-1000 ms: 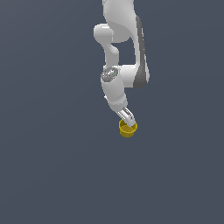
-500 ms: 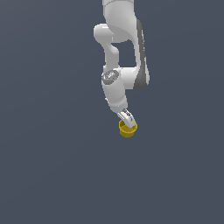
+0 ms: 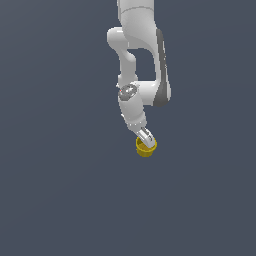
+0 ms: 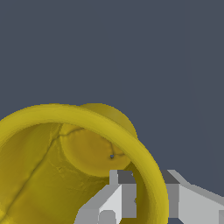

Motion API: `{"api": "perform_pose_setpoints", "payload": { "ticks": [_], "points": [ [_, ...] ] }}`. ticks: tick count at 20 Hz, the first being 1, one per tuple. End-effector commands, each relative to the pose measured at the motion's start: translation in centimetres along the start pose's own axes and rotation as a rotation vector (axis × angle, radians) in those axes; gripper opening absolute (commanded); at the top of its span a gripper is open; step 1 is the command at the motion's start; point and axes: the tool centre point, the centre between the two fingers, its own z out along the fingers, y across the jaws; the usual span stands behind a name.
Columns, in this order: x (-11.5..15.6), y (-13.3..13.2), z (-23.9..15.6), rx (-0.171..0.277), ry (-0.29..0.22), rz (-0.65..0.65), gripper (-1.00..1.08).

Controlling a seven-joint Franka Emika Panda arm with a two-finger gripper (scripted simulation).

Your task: Pick up the object and move it to a goal position.

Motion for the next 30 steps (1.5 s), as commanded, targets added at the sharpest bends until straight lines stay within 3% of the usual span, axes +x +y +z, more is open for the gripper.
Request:
{"api": "perform_pose_setpoints", "payload": {
  "ticks": [1, 16, 23, 30],
  "points": [
    [0.0, 0.0, 0.0, 0.000, 0.000, 0.001, -1.00],
    [-0.4, 0.1, -1.9, 0.000, 0.000, 0.001, -1.00],
    [-1.2, 0.2, -6.1, 0.000, 0.000, 0.001, -1.00],
    [-2.5, 0.4, -12.9, -0.001, 0.002, 0.003, -1.00]
  ]
}}
